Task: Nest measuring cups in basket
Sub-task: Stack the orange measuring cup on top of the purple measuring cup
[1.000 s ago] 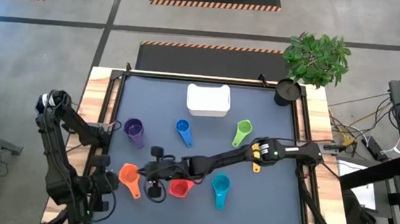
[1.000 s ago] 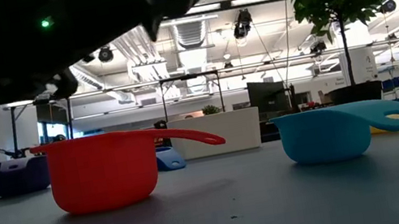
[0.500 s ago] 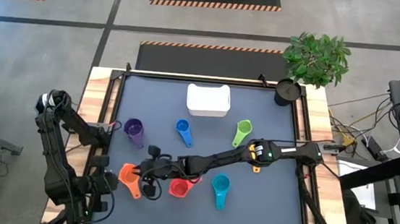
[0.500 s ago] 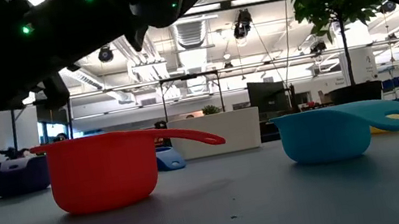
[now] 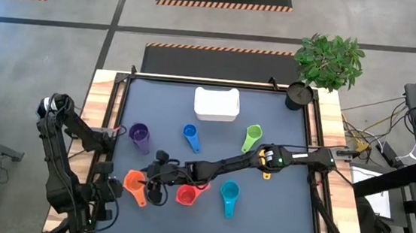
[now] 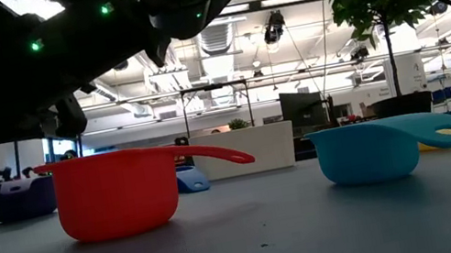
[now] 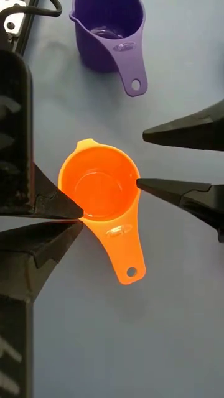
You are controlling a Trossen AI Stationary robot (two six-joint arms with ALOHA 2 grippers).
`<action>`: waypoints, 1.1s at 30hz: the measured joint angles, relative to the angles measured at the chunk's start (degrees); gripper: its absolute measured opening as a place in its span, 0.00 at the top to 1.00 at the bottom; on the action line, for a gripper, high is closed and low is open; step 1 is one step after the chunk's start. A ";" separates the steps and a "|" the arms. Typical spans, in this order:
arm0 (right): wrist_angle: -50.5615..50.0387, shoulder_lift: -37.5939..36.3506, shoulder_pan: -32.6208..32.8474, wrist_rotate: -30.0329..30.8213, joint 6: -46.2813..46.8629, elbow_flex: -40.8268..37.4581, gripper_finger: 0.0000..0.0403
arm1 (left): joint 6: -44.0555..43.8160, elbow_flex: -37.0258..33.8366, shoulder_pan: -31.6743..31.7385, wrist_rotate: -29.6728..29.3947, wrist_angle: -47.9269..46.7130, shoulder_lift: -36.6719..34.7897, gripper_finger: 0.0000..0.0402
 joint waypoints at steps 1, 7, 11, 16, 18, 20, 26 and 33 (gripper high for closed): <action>0.04 0.00 -0.01 0.00 0.33 -0.09 0.49 | 0.00 0.00 0.00 -0.02 0.01 0.00 1.00; 1.12 0.69 -0.01 -0.02 1.21 -0.83 0.41 | -0.92 0.00 0.00 -0.10 0.01 0.00 1.00; 3.26 2.34 0.01 0.02 1.25 -0.83 0.37 | -1.11 0.00 0.00 -0.12 0.04 0.00 1.00; 4.03 3.05 -0.11 0.24 2.69 -0.91 0.35 | -1.16 -0.02 0.00 -0.12 0.16 0.00 1.00; 4.76 3.17 -0.14 0.25 2.76 -0.90 0.35 | -1.16 -0.02 0.00 -0.12 0.18 0.00 1.00; 4.96 3.36 -0.14 0.28 2.76 -0.89 0.35 | -1.16 -0.02 0.00 -0.12 0.18 0.00 1.00; 4.78 3.63 -0.14 0.38 2.92 -0.89 0.37 | -1.16 -0.02 0.00 -0.12 0.18 0.00 1.00; 4.74 3.63 -0.27 0.45 3.30 -0.89 0.42 | -1.16 -0.02 0.00 -0.12 0.20 0.00 1.00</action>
